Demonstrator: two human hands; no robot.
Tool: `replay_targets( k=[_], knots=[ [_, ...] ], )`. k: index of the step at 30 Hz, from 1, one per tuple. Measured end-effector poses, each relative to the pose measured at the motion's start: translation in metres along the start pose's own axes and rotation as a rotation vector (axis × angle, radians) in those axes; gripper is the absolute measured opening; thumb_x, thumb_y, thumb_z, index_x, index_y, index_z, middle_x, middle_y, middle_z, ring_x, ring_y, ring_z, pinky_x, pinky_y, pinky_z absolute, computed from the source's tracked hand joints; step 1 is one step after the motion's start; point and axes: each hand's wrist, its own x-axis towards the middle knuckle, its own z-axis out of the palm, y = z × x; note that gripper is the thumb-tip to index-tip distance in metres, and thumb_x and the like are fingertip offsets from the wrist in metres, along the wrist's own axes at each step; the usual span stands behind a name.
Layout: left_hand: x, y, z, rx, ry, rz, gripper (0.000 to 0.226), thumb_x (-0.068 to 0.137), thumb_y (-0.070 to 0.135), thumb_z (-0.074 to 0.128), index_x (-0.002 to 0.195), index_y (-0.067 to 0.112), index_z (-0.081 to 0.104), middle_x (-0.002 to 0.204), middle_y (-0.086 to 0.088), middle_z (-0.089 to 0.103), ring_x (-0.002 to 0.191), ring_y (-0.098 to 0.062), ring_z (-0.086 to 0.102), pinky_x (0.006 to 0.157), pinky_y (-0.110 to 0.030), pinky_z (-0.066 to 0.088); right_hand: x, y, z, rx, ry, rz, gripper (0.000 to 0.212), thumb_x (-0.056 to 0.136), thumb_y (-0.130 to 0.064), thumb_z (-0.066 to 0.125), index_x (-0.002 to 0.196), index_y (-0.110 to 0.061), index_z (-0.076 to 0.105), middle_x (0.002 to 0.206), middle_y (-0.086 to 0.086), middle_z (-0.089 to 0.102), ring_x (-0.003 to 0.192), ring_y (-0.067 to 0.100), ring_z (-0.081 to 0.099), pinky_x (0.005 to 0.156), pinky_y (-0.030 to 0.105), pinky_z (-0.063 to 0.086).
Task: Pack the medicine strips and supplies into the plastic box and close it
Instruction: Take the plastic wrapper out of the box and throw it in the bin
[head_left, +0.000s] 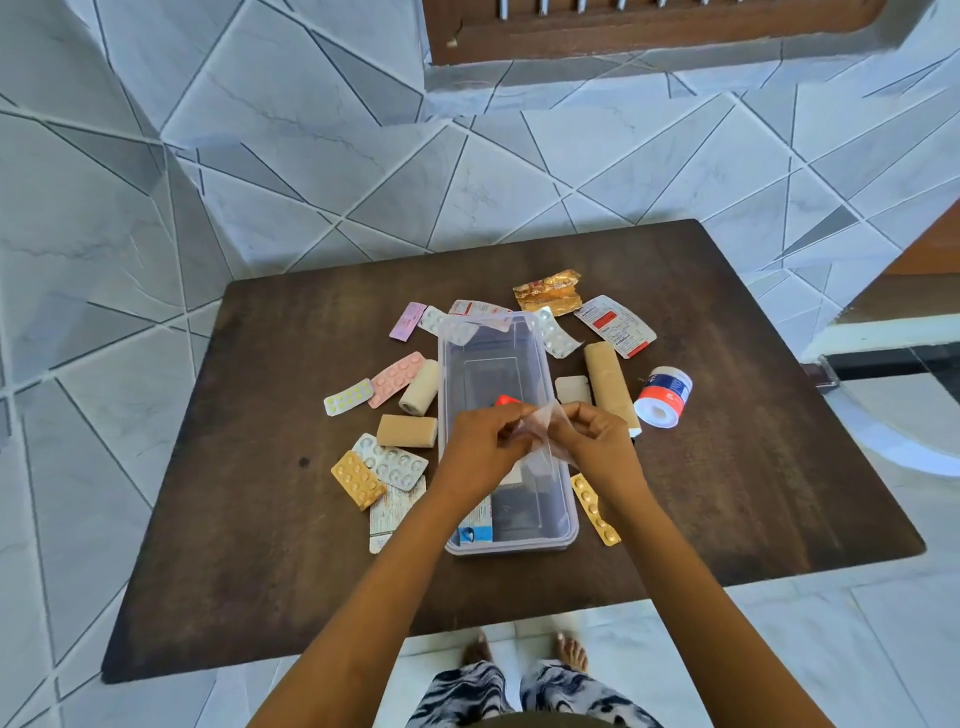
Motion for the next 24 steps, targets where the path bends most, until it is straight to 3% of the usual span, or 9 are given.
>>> replay_targets(
  k=[3,6,10,16,22,24],
  knots=[
    [-0.004,0.001,0.008,0.027,0.086,-0.072,0.025,0.089,0.022,0.059,0.113,0.016,0.065,0.112,-0.009,0.069,0.102,-0.024,0.065,0.093,-0.024,0.045,-0.003,0.000,-0.010,0.011,-0.035,0.030,0.014,0.092,-0.013,0.051,0.093,-0.010,0.065,0.080,-0.005,0.065,0.075,0.007,0.062,0.060,0.004,0.051],
    [-0.004,0.002,0.010,0.035,0.172,-0.142,0.023,0.090,0.023,0.058,0.110,0.014,0.066,0.108,-0.010,0.070,0.097,-0.024,0.065,0.095,-0.032,0.050,-0.003,0.004,-0.021,0.047,-0.035,0.051,0.019,0.093,-0.009,0.047,0.096,-0.012,0.066,0.094,0.003,0.067,0.091,0.017,0.064,0.080,0.021,0.054],
    [-0.001,0.018,0.012,-0.003,0.279,-0.208,0.020,0.090,0.009,0.055,0.104,0.003,0.068,0.107,-0.016,0.069,0.096,-0.025,0.063,0.078,-0.024,0.046,-0.003,0.007,-0.049,0.074,-0.040,0.036,0.023,0.091,-0.007,0.050,0.086,-0.024,0.063,0.095,0.001,0.067,0.089,0.013,0.062,0.082,0.022,0.048],
    [0.005,0.061,0.044,-0.084,0.291,-0.189,0.026,0.084,0.007,0.061,0.109,0.011,0.063,0.095,-0.008,0.065,0.083,-0.018,0.058,0.072,-0.027,0.046,-0.006,0.014,-0.100,-0.019,0.033,0.022,0.020,0.090,-0.011,0.054,0.108,-0.012,0.062,0.108,0.003,0.063,0.102,0.015,0.058,0.078,0.019,0.047],
    [0.021,0.100,0.095,-0.116,0.204,-0.148,0.024,0.084,0.004,0.059,0.106,0.007,0.068,0.106,-0.009,0.070,0.095,-0.021,0.063,0.078,-0.029,0.052,-0.029,0.018,-0.166,-0.008,0.197,0.005,0.015,0.090,-0.019,0.057,0.104,-0.017,0.063,0.107,0.000,0.066,0.098,0.014,0.063,0.093,0.031,0.050],
    [0.029,0.112,0.112,-0.071,0.137,-0.106,0.022,0.087,0.008,0.057,0.106,0.009,0.068,0.102,-0.006,0.068,0.095,-0.021,0.062,0.066,-0.020,0.050,-0.037,0.022,-0.188,0.004,0.278,0.025,0.013,0.089,-0.023,0.058,0.101,-0.022,0.063,0.105,-0.002,0.067,0.096,0.013,0.064,0.092,0.030,0.051]
  ],
)
